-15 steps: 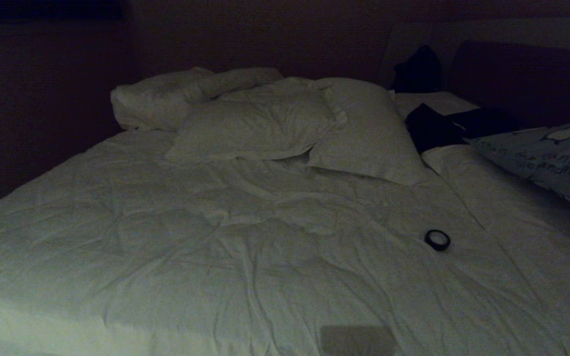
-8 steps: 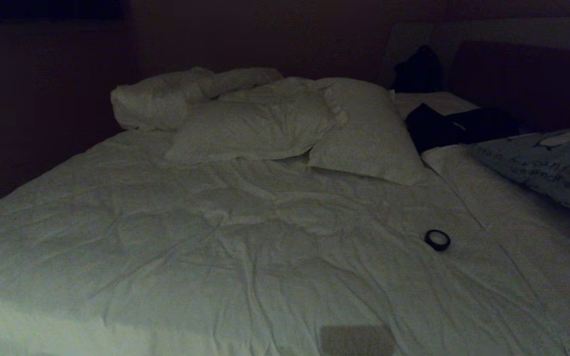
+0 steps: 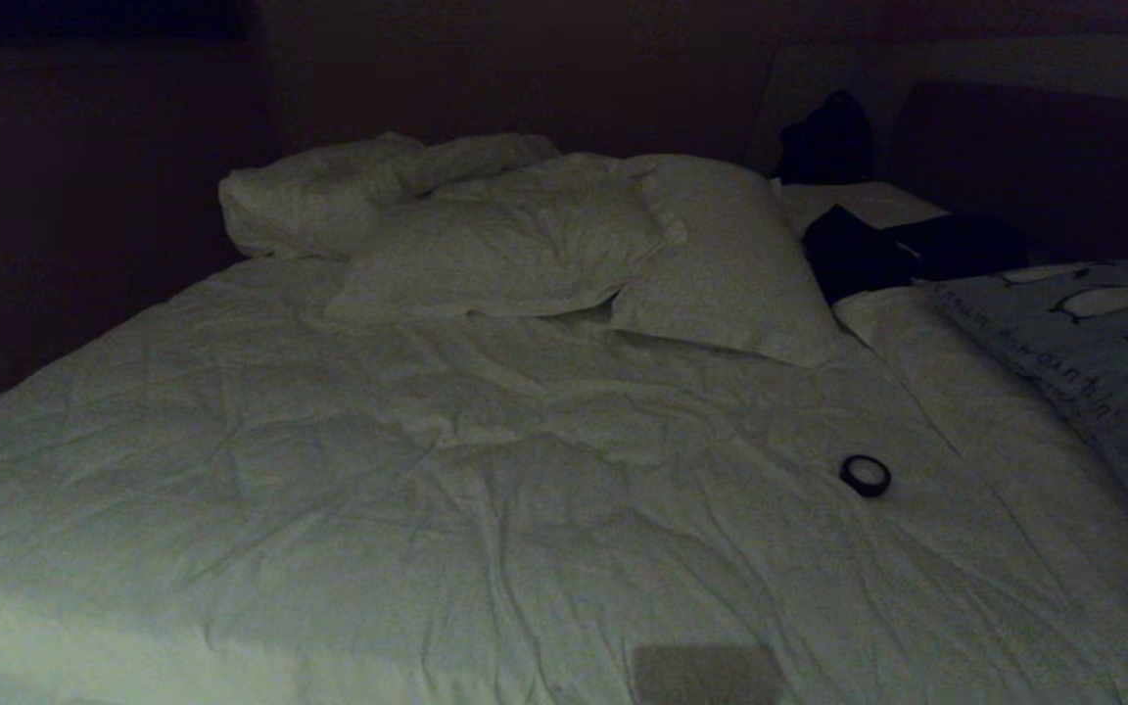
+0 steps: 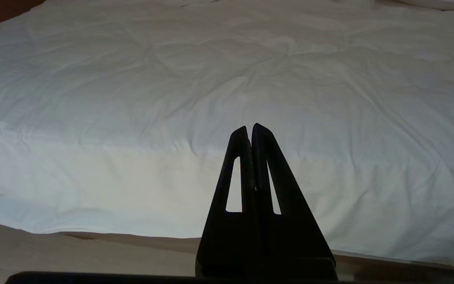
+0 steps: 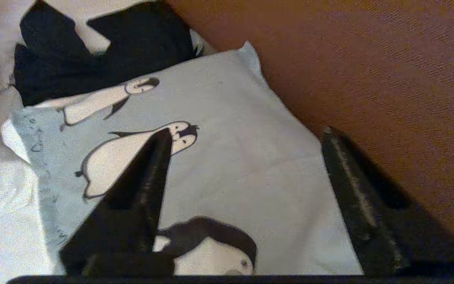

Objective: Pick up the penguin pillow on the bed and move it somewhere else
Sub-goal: Place the pillow at the bedside, then pick up the pillow

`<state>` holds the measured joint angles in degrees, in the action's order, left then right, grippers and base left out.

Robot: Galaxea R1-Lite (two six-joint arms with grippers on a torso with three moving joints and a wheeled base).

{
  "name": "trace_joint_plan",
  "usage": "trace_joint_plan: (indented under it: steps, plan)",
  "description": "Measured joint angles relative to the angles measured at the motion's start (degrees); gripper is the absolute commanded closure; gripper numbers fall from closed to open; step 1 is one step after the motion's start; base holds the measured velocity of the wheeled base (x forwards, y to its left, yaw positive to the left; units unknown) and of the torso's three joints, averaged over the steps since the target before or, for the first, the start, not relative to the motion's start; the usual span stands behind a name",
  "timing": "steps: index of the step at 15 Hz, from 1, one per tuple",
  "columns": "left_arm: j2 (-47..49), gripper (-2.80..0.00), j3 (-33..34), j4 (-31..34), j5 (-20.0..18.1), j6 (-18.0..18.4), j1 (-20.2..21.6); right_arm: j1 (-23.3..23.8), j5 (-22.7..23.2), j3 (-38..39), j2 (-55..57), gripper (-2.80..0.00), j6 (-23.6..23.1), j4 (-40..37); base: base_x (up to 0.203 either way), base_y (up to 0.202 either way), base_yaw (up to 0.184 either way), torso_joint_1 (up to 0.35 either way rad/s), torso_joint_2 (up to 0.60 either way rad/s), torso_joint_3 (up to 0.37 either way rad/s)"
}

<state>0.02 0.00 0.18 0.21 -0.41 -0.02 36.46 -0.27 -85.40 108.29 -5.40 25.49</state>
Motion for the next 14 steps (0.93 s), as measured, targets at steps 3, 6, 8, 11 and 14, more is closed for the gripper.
trace_joint_plan:
  steps: [3, 6, 8, 11, 14]
  plan:
    - [0.0, 0.0, 0.0, -0.02, 0.0, -0.01, 0.0, -0.11, 0.13, 1.59, -3.2, -2.8, -0.07, -0.83, 0.0, 0.0, 0.0, 0.0, 0.0, 0.0]
    - [0.0, 0.0, 0.0, 0.0, -0.02, -0.02, 0.02, -0.16, 1.46, 1.2, -4.23, 0.0, -0.08, -2.85, 0.0, 0.0, 0.0, 0.0, 0.0, 0.0]
    - [0.0, 0.0, 0.0, 0.0, -0.05, -0.02, 0.0, -0.18, 2.39, -0.31, -4.41, 0.0, 0.21, -4.95, 0.0, 0.0, 0.0, 0.0, 0.0, 0.0]
    - [0.0, 0.0, 0.0, 0.0, -0.05, 0.0, 0.02, -1.93, 2.69, -3.36, -3.59, 0.0, 1.72, -8.48, 0.0, 0.0, 0.0, 0.0, 0.0, 0.0]
    - [0.0, 0.0, 0.0, 0.0, -0.02, 0.0, 0.0, -6.19, 2.25, -4.79, -2.75, 0.0, 3.92, -11.07, 0.0, 0.0, 0.0, 0.0, 0.0, 0.0]
